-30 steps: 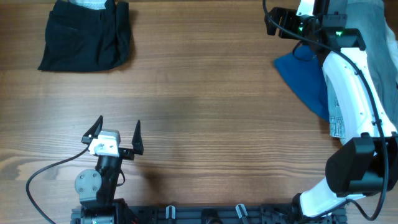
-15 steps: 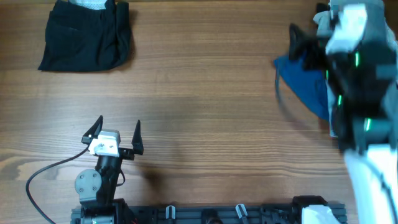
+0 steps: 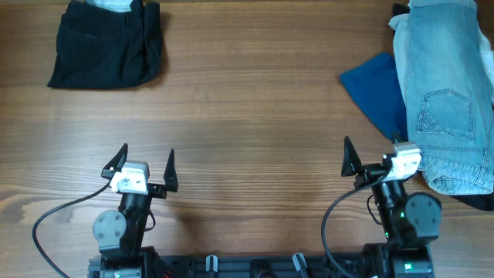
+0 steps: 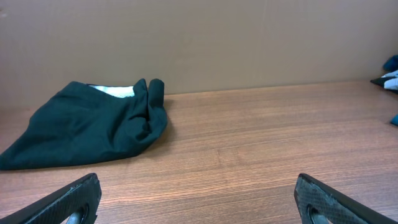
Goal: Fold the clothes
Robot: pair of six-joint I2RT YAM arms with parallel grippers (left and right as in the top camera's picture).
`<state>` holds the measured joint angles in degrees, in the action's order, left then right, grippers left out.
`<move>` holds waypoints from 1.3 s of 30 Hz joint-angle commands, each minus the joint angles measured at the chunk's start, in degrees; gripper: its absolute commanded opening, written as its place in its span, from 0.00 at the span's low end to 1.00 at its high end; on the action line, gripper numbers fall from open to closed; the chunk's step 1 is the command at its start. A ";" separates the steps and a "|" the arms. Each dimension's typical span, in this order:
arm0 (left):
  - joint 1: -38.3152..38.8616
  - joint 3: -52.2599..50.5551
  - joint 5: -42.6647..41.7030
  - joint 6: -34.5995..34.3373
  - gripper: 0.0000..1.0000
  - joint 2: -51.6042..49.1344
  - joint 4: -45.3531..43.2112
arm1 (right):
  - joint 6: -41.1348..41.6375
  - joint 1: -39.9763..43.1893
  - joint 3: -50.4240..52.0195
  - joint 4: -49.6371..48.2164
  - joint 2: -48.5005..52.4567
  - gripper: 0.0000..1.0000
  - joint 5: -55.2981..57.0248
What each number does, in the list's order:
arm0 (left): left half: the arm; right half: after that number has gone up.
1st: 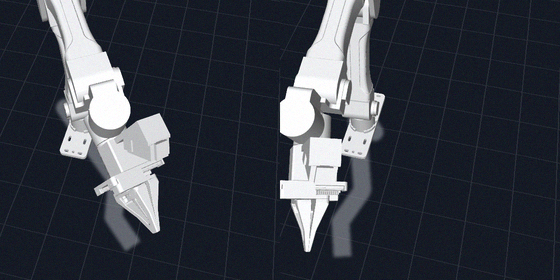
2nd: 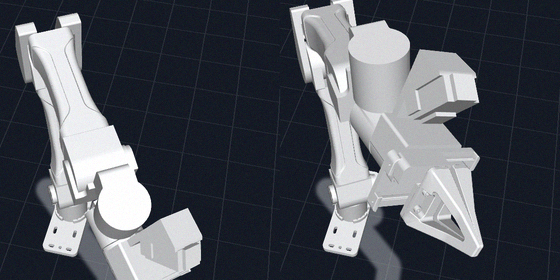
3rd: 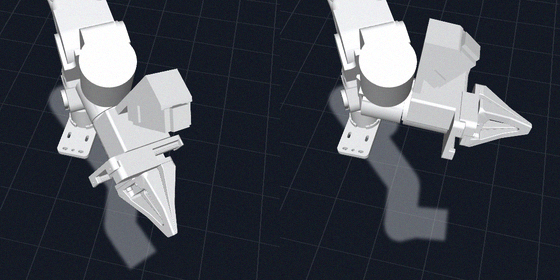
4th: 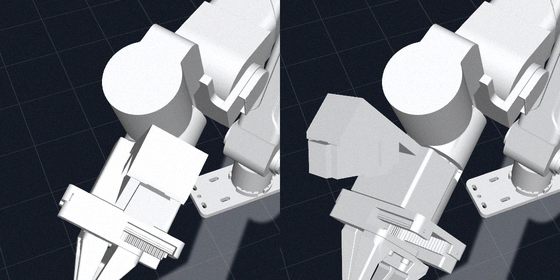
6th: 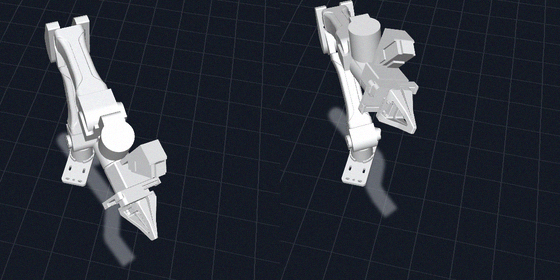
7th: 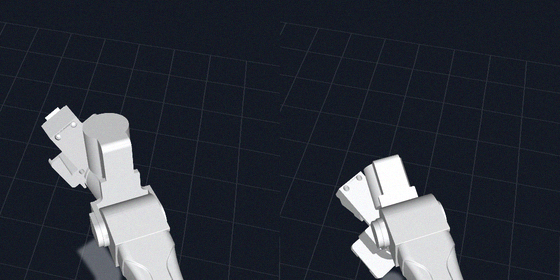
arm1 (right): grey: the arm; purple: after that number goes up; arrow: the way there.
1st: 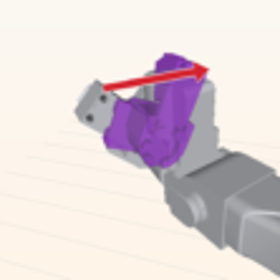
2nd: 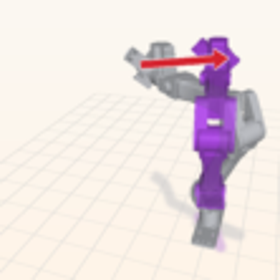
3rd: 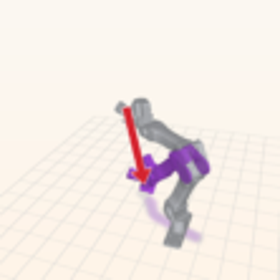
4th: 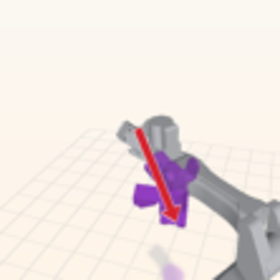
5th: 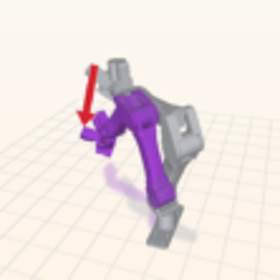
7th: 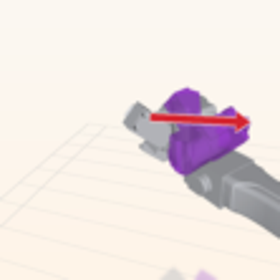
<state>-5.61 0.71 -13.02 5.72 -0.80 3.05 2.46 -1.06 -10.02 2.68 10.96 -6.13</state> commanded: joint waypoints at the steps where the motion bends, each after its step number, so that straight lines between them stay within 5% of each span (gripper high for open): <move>1: 0.22 -0.39 -0.44 -0.13 1.00 0.42 0.11 | 5.51 -0.04 4.02 -2.14 -6.69 1.00 2.99; 39: 0.22 -0.39 -0.44 -0.13 1.00 0.42 0.11 | 2.43 -0.09 9.73 -3.08 -10.54 1.00 -0.31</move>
<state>-5.61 0.71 -12.99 5.72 -0.80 3.05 5.74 -1.08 -0.34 -0.05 0.97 -5.17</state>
